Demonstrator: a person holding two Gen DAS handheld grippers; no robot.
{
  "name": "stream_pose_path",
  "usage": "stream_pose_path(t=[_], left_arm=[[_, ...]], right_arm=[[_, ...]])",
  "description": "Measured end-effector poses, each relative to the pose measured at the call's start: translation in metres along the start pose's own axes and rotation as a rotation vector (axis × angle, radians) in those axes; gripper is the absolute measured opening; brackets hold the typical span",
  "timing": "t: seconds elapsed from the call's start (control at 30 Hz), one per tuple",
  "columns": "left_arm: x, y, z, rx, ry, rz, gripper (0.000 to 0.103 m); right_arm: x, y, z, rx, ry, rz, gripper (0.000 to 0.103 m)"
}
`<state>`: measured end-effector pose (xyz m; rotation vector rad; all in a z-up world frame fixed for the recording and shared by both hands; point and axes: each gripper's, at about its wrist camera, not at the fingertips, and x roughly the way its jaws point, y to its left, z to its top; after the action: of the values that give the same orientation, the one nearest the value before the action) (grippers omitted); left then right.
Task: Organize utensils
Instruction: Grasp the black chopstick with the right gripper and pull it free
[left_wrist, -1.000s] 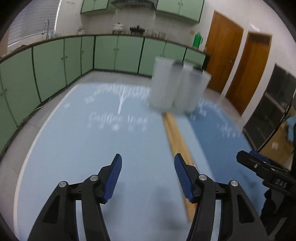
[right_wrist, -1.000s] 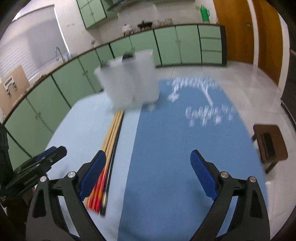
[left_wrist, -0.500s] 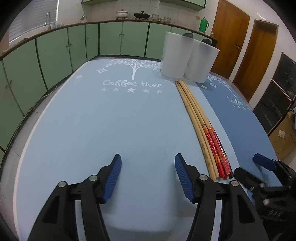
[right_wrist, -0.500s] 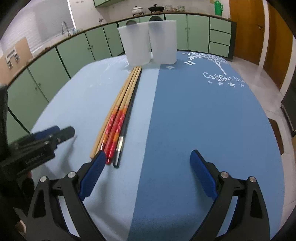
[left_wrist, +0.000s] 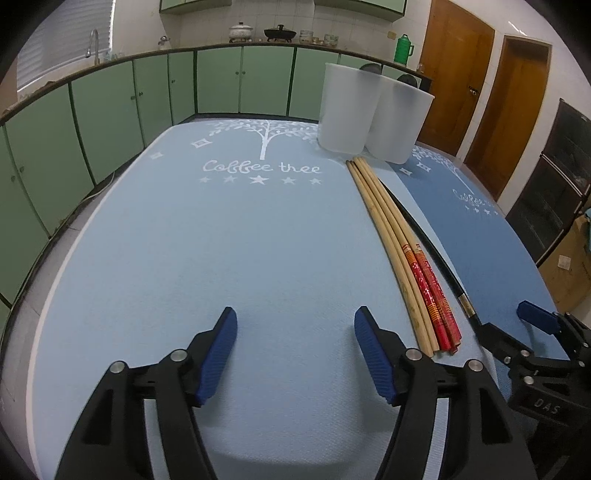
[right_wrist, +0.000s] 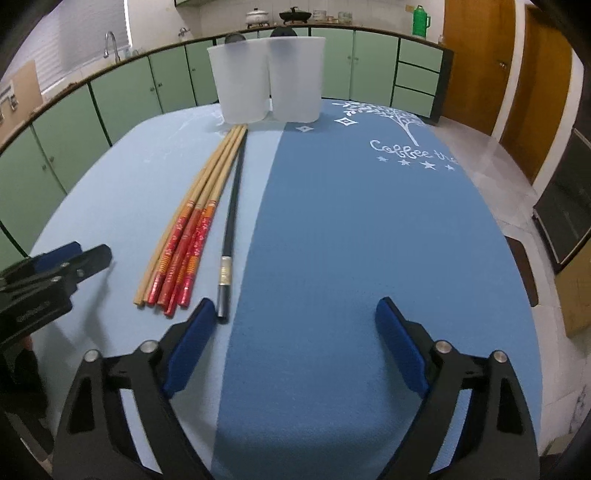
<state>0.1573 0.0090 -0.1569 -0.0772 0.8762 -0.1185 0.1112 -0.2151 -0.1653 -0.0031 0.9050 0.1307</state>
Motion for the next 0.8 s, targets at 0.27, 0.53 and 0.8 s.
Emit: stream_pose_path(t=[0.27,0.53,0.8], left_arm=[[-0.001,0.001,-0.001,-0.009,-0.001,0.000,0.066],[-0.001,-0.003,0.000,0.006,0.008,0.013,0.067],[-0.007,-0.020,-0.006,0.046,0.024,-0.019,0.068]], right_arm=[[-0.003,0.021,-0.003,-0.030,-0.009,0.084,0.042],[0.001,0.026,0.000,-0.047,-0.013,0.084,0.006],[-0.007,0.002,-0.007,0.036,-0.036,0.039,0.006]])
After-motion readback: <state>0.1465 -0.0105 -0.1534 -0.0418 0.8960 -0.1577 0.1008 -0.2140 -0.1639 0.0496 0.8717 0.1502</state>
